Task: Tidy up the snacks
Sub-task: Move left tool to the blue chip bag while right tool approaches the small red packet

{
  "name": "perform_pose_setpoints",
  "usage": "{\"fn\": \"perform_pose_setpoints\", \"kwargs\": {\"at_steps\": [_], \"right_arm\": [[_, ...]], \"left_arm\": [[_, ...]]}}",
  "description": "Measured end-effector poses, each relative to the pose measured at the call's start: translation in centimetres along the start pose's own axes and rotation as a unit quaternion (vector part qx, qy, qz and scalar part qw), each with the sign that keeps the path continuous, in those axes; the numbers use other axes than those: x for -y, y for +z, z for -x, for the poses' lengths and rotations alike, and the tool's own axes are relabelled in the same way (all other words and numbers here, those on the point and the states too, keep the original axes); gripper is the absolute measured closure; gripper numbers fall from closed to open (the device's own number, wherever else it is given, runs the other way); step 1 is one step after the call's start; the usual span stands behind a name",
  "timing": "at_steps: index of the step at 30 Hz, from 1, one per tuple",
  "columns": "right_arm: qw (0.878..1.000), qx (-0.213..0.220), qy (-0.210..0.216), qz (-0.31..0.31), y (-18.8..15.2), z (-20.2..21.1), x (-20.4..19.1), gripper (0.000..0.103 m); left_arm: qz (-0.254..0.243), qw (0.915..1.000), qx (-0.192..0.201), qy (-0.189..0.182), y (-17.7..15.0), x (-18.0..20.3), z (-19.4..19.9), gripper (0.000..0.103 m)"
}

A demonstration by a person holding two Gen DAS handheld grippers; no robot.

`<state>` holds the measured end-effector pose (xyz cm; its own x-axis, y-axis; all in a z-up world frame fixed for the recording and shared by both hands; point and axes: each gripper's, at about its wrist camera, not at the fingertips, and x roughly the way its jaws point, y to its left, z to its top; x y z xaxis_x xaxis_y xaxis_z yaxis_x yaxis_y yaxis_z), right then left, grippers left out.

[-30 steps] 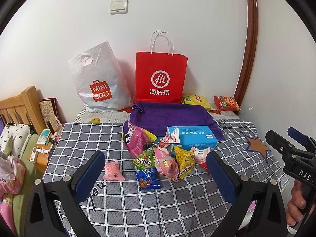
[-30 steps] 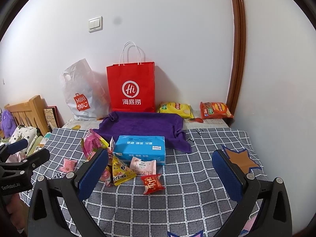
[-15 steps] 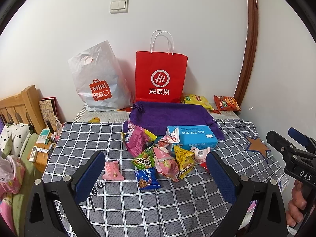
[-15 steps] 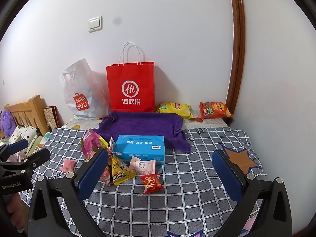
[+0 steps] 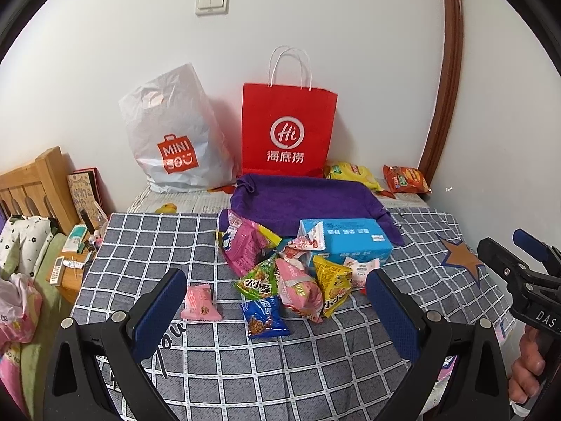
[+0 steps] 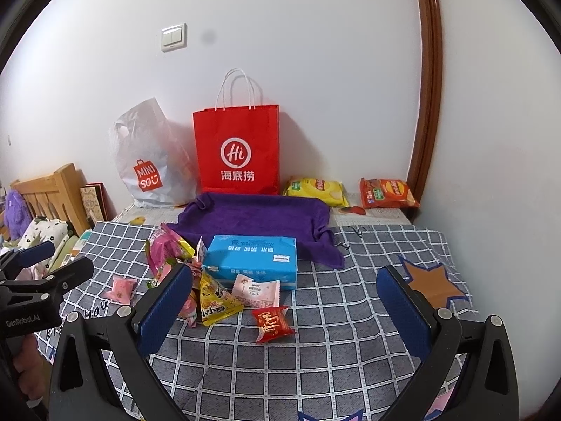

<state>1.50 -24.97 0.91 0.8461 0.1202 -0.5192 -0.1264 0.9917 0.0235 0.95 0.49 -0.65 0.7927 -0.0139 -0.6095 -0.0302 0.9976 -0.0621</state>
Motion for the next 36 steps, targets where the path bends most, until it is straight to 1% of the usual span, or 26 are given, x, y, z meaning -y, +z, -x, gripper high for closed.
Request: {"fn": "perform_pose_setpoints", "kwargs": {"at_steps": [3, 8, 9, 12, 15, 18, 23, 27, 29, 31, 34, 36], "right_arm": [[1.0, -0.012, 0.0, -0.004, -0.4, -1.3, 0.3, 0.001], [0.999, -0.039, 0.005, -0.015, -1.2, -4.2, 1.0, 0.005], [0.999, -0.046, 0.006, -0.016, -1.5, -4.9, 1.1, 0.007], [0.998, -0.066, 0.007, -0.017, -2.4, -6.9, 1.5, 0.01], [0.995, -0.093, 0.013, -0.018, -3.6, -9.2, 1.7, 0.015], [0.992, -0.122, 0.02, -0.02, -4.8, -11.4, 1.8, 0.025], [0.987, -0.158, 0.025, -0.013, -6.7, -14.5, 1.6, 0.033], [0.985, -0.172, 0.031, -0.007, -7.5, -16.1, 1.1, 0.034], [0.983, -0.179, 0.035, -0.006, -7.8, -16.8, 1.1, 0.035], [0.982, -0.184, 0.039, -0.007, -8.0, -17.3, 1.1, 0.039], [0.98, -0.192, 0.053, -0.006, -8.2, -18.0, 0.9, 0.04], [0.979, -0.197, 0.054, 0.003, -8.4, -18.6, 0.5, 0.042]], "left_arm": [[0.006, 0.9999, -0.014, 0.004, -0.1, -0.5, -1.6, 0.001], [0.017, 0.9988, -0.043, 0.016, -0.8, -1.8, -4.7, 0.001], [0.018, 0.9985, -0.049, 0.02, -1.0, -2.1, -5.2, 0.001], [0.023, 0.9973, -0.066, 0.026, -1.5, -3.0, -6.9, 0.003], [0.03, 0.9957, -0.083, 0.031, -2.1, -4.0, -8.4, 0.004], [0.031, 0.9945, -0.093, 0.035, -2.7, -4.9, -9.4, 0.004], [0.042, 0.9921, -0.107, 0.05, -3.4, -6.5, -10.5, 0.004], [0.053, 0.9905, -0.115, 0.053, -3.7, -7.5, -11.2, 0.004], [0.055, 0.9903, -0.117, 0.051, -3.9, -7.8, -11.3, 0.004], [0.057, 0.9899, -0.121, 0.048, -4.0, -7.9, -11.5, 0.004], [0.055, 0.99, -0.124, 0.038, -4.1, -7.6, -11.8, 0.004], [0.048, 0.9905, -0.126, 0.029, -4.2, -7.1, -12.0, 0.004]]}}
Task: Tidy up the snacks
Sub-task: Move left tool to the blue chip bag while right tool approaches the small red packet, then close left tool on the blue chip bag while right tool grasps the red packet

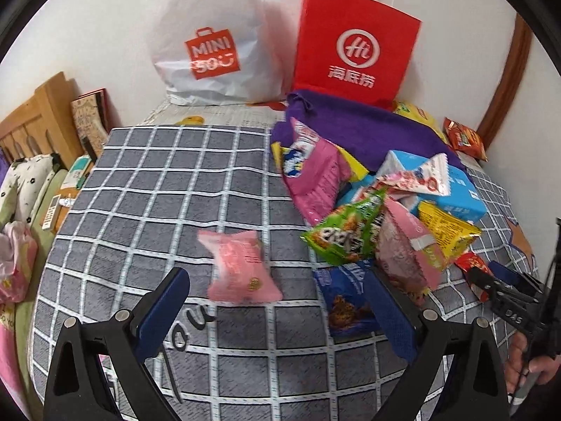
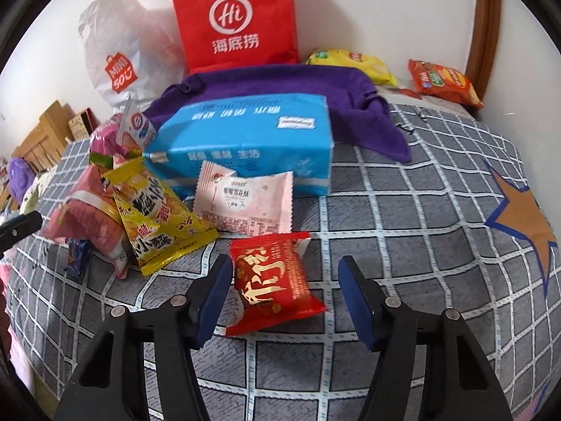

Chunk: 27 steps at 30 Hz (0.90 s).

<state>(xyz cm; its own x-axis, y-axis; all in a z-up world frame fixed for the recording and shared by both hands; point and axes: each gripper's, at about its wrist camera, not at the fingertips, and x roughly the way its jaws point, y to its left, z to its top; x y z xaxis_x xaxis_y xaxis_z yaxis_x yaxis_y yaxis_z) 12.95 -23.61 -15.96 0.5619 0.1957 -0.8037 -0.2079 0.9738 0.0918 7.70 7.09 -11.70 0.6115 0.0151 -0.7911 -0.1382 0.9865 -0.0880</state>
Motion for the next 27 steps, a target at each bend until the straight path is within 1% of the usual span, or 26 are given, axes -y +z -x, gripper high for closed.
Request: {"fn": "perform_pose_setpoints", "kwargs": {"at_steps": [4, 7, 8, 9, 14, 21, 25, 27], "right_arm": [[1.0, -0.013, -0.002, 0.012, -0.2, -1.1, -0.3, 0.053], [1.0, -0.009, -0.005, 0.015, -0.4, -1.1, 0.1, 0.053], [1.0, -0.009, -0.007, 0.012, -0.4, -1.1, 0.3, 0.053], [1.0, -0.008, -0.01, 0.01, -0.4, -1.0, 0.6, 0.053], [1.0, 0.0, -0.023, 0.003, -0.6, -1.0, 2.2, 0.053], [1.0, 0.009, -0.024, 0.002, -0.6, -1.2, 2.4, 0.053], [1.0, 0.009, -0.026, 0.003, -0.6, -1.4, 2.4, 0.053], [1.0, 0.009, -0.026, 0.003, -0.6, -1.4, 2.4, 0.052]], "left_arm": [[-0.014, 0.9998, -0.009, -0.006, -0.2, 1.2, -0.8, 0.004], [-0.022, 0.9995, -0.021, -0.009, -0.4, 2.0, -1.9, 0.004], [-0.027, 0.9993, -0.024, -0.009, -0.5, 2.4, -2.3, 0.008], [-0.03, 0.9991, -0.028, -0.008, -0.6, 2.5, -2.6, 0.009], [-0.034, 0.9985, -0.039, -0.017, -1.1, 3.3, -4.0, 0.011], [-0.043, 0.9979, -0.043, -0.021, -1.7, 4.0, -5.1, 0.015], [-0.049, 0.998, -0.038, -0.014, -1.8, 4.3, -5.3, 0.016], [-0.055, 0.9978, -0.035, -0.01, -1.7, 4.4, -5.3, 0.022]]}}
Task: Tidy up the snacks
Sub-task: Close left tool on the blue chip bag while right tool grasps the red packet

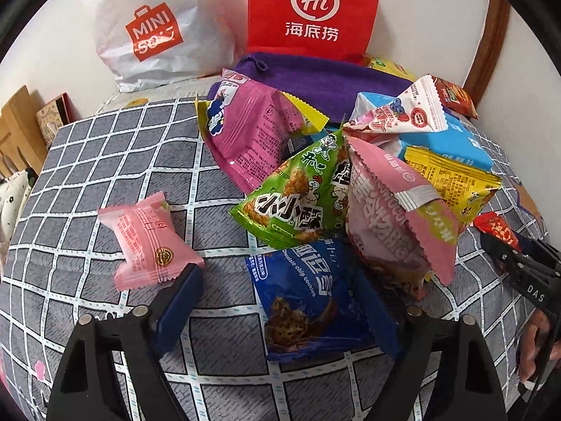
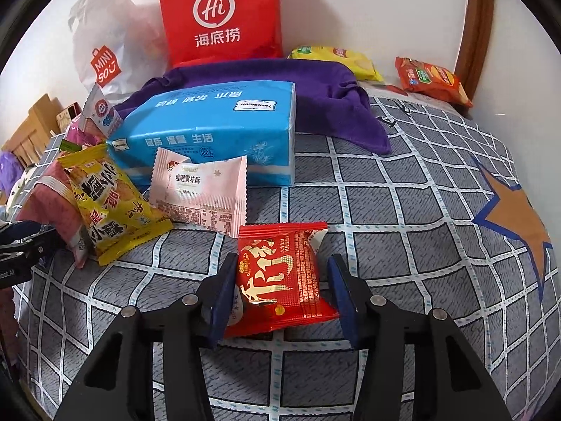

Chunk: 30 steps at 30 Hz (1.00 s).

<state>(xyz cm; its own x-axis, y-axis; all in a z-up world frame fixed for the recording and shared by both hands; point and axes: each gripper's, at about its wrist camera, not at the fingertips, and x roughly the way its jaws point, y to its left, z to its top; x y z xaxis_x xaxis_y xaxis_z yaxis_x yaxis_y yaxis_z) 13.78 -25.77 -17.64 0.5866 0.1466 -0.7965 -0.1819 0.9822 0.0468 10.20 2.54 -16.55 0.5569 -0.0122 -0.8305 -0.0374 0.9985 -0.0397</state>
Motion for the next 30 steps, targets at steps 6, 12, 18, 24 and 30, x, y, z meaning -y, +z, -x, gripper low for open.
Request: {"fn": "perform_pose_setpoints", "kwargs": {"at_steps": [6, 12, 18, 24, 30], "right_arm": [[1.0, 0.0, 0.004, -0.003, -0.1, 0.0, 0.1, 0.052], [1.0, 0.001, 0.007, -0.004, -0.1, 0.0, 0.2, 0.052], [1.0, -0.001, 0.003, 0.004, -0.1, 0.1, 0.1, 0.053], [1.0, -0.003, 0.018, -0.012, -0.1, 0.9, 0.5, 0.053], [1.0, 0.012, 0.021, -0.01, 0.4, 2.9, 0.1, 0.053]], "left_arm": [[-0.006, 0.9999, 0.011, 0.005, -0.3, -0.5, 0.2, 0.037], [-0.019, 0.9997, 0.014, 0.011, -0.3, -0.1, 0.2, 0.042], [-0.01, 0.9998, 0.011, -0.009, -0.3, -0.7, 0.8, 0.06], [0.007, 0.9997, 0.014, -0.021, -0.4, -1.8, 1.9, 0.061], [0.011, 0.9991, 0.029, -0.028, -0.1, -2.3, 4.2, 0.061]]}}
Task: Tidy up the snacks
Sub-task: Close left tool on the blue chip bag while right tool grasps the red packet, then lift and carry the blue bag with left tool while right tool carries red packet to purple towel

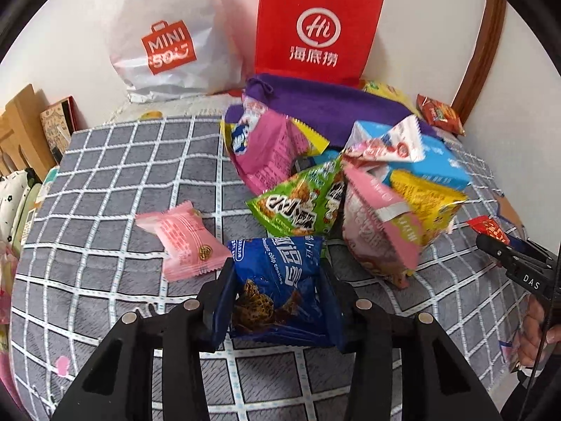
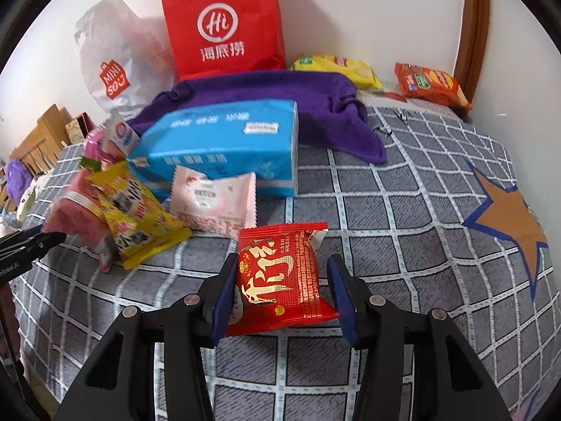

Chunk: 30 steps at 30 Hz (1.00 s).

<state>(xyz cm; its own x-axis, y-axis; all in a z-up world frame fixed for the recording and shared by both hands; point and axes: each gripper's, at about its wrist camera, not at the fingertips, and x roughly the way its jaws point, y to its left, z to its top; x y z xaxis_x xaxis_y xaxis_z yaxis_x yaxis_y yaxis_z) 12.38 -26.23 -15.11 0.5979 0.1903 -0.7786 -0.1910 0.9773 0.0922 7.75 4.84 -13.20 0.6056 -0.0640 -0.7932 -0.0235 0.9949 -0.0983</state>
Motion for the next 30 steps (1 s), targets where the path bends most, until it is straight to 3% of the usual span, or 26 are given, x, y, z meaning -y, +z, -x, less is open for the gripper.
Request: {"fn": "perform_pose_setpoints", "kwargs": {"at_steps": [17, 30], "right_arm": [[0.997, 0.072, -0.015, -0.009, 5.8, 7.0, -0.5, 0.053], [0.996, 0.085, -0.004, 0.006, 12.7, 6.4, -1.6, 0.053]], "left_arm": [[-0.031, 0.9962, 0.047, -0.066, 5.8, 3.7, 6.3, 0.061], [-0.045, 0.9945, 0.06, -0.073, 12.6, 5.7, 4.9, 0.061]]}}
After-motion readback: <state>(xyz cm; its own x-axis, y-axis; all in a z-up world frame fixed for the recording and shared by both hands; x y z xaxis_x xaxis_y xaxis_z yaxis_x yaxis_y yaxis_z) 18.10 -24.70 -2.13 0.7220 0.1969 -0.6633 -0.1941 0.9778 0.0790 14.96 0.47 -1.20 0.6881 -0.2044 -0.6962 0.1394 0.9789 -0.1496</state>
